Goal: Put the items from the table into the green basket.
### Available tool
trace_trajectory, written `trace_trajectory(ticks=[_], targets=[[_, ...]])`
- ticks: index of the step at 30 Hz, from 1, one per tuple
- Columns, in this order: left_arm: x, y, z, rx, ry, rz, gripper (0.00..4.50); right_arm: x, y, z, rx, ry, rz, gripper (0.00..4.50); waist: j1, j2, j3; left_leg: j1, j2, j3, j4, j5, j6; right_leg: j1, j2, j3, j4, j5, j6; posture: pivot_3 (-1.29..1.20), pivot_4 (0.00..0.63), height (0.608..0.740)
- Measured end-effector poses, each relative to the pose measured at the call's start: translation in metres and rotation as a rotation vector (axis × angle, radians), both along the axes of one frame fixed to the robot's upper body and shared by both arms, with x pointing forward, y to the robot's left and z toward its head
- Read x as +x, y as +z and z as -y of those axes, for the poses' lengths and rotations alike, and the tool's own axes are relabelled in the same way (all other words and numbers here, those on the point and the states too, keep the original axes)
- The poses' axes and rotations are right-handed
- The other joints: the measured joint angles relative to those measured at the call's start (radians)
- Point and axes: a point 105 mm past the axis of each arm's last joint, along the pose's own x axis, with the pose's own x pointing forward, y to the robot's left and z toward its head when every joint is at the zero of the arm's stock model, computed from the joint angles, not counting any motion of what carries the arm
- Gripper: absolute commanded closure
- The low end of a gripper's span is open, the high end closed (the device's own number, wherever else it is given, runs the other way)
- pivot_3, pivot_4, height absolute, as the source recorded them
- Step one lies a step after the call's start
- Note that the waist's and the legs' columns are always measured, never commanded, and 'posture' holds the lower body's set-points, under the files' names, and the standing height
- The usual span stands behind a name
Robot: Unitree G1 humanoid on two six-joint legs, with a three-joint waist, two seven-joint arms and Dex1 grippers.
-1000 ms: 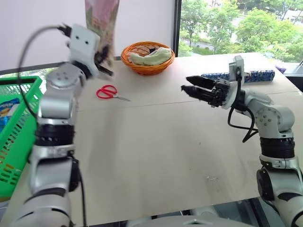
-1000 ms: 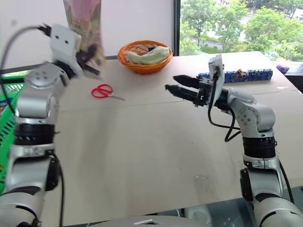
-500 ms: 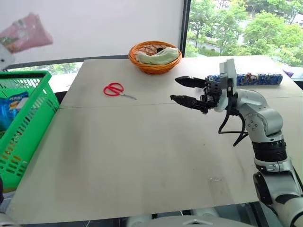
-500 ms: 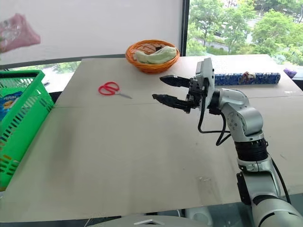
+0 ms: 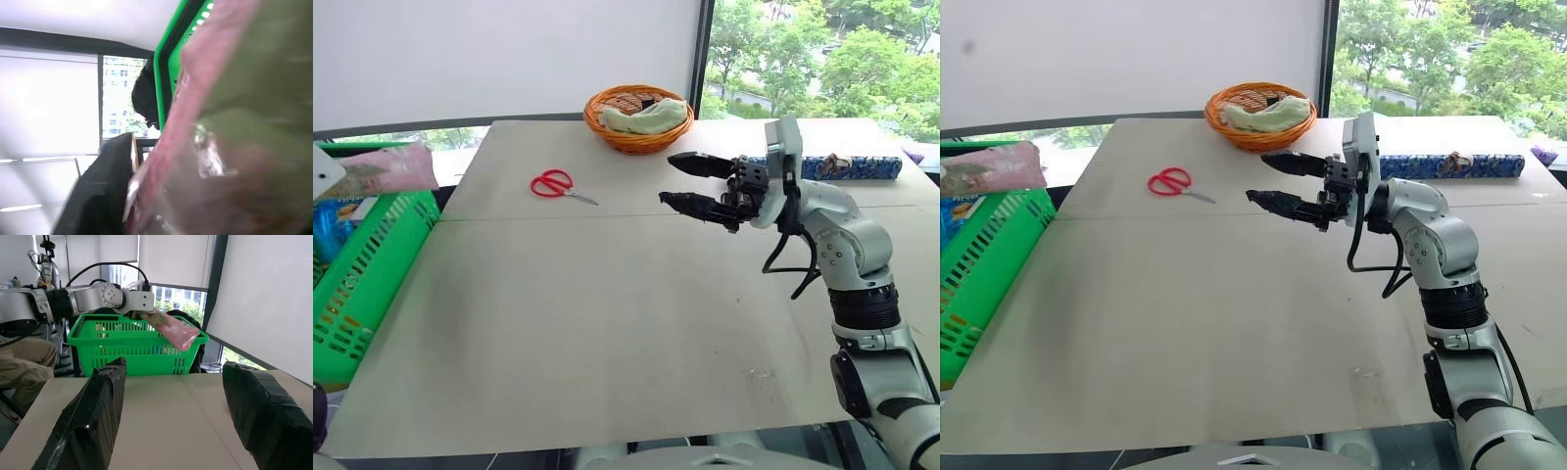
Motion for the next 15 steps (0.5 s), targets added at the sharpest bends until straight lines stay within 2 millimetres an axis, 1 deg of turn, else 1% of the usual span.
trace_trajectory(ticks=[6, 8, 9, 10, 11, 13, 14, 15], targets=[[-0.012, 0.009, -0.01, 0.021, 0.043, 0.01, 0.1, 0.001, 0.0, 0.001, -0.001, -0.006, -0.01, 1.17, -0.008, 0.0, 0.0, 0.0, 0.0, 0.0, 0.0, 0.0, 0.0, 0.0, 0.0, 0.0, 0.001, 0.0, 0.0, -0.08, 0.0, 0.738], [-0.016, 0.004, -0.012, 0.007, 0.055, -0.002, 0.1, 0.001, 0.0, 0.001, 0.001, -0.006, -0.011, 1.17, -0.008, 0.0, 0.0, 0.0, 0.0, 0.0, 0.0, 0.0, 0.0, 0.0, 0.0, 0.0, 0.001, 0.0, 0.0, -0.08, 0.0, 0.738], [-0.018, -0.005, -0.013, -0.049, 0.066, 0.006, 0.1, 0.001, 0.0, 0.001, 0.003, -0.006, -0.012, 1.17, -0.009, 0.0, 0.0, 0.001, 0.0, 0.001, 0.0, 0.0, 0.0, 0.0, -0.001, 0.0, 0.001, 0.0, 0.0, -0.07, 0.0, 0.738], [-0.018, -0.007, -0.013, -0.066, 0.069, 0.01, 0.1, 0.001, 0.0, 0.001, 0.003, -0.006, -0.012, 1.17, -0.009, 0.0, 0.0, 0.001, 0.0, 0.0, 0.0, 0.0, 0.0, 0.0, -0.001, 0.0, 0.001, 0.0, 0.0, -0.07, 0.0, 0.738], [-0.019, -0.02, -0.011, -0.152, 0.066, 0.016, 0.1, 0.001, 0.0, 0.001, 0.005, -0.004, -0.012, 1.17, -0.009, 0.0, 0.0, 0.001, 0.0, 0.0, 0.0, 0.0, 0.0, 0.0, -0.001, 0.0, 0.001, 0.0, 0.0, -0.07, 0.0, 0.738], [-0.025, -0.038, -0.012, -0.2, 0.077, -0.047, 0.1, 0.001, 0.0, 0.001, 0.005, -0.004, -0.014, 1.17, -0.01, 0.0, 0.0, 0.001, 0.0, 0.001, 0.0, 0.0, 0.0, 0.0, -0.002, 0.0, 0.002, 0.0, 0.0, -0.07, 0.0, 0.738], [-0.035, -0.055, -0.015, -0.228, 0.101, -0.122, 0.1, 0.001, -0.001, 0.001, 0.006, -0.005, -0.018, 1.17, -0.013, 0.0, 0.0, 0.002, 0.0, 0.002, 0.0, 0.0, 0.0, -0.001, -0.003, 0.001, 0.002, 0.0, 0.0, -0.06, 0.0, 0.738], [-0.039, -0.062, -0.016, -0.239, 0.111, -0.146, 0.1, 0.002, -0.001, 0.001, 0.006, -0.007, -0.02, 1.17, -0.014, 0.0, 0.0, 0.002, 0.0, 0.002, 0.0, 0.0, 0.0, -0.001, -0.004, 0.001, 0.003, 0.0, 0.0, -0.06, 0.0, 0.738]])
